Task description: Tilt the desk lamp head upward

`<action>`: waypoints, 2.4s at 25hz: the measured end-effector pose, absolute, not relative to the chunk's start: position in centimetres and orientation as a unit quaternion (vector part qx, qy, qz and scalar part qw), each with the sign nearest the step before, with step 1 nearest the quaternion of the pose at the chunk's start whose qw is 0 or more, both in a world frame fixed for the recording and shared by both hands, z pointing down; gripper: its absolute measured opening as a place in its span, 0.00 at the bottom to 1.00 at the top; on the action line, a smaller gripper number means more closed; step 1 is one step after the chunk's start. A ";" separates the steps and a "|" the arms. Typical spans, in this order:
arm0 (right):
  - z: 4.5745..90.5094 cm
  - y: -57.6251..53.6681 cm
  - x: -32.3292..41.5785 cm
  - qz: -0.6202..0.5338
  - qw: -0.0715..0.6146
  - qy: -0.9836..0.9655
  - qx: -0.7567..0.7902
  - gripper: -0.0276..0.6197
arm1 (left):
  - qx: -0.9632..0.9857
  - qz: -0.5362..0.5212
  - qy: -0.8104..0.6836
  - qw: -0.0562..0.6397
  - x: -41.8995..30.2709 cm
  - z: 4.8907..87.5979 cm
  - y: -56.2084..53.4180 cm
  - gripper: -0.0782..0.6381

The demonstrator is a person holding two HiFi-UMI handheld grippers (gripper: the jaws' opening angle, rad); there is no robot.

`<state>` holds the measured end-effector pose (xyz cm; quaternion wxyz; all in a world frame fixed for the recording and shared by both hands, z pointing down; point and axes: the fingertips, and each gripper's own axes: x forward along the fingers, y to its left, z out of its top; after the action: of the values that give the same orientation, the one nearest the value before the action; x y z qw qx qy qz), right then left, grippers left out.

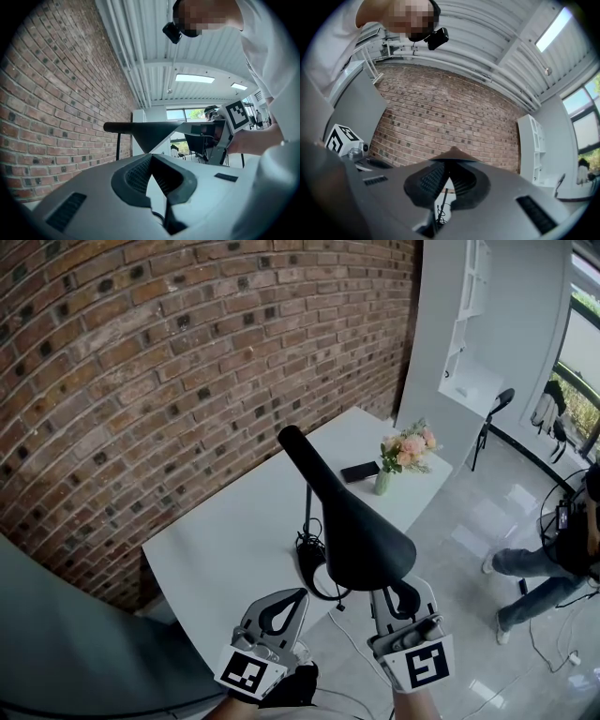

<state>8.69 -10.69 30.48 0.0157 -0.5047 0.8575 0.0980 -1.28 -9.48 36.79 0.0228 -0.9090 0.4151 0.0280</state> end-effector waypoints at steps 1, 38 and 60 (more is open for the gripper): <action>30.4 -10.7 8.7 0.099 0.017 0.857 -0.505 0.06 | -0.909 0.029 0.415 0.024 -1.2 36.7 -9.5 0.12; 27.6 -11.3 8.3 0.112 0.009 0.864 -0.490 0.06 | -0.908 0.046 0.416 0.027 -1.3 35.0 -9.7 0.12; 28.6 -10.7 8.2 0.112 0.001 0.859 -0.500 0.06 | -0.909 0.048 0.413 0.022 -1.5 35.3 -9.1 0.12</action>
<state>8.25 -10.75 28.64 0.0011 -0.5004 0.8586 0.1117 -1.48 -9.11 35.30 0.0219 -0.9093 0.4127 0.0485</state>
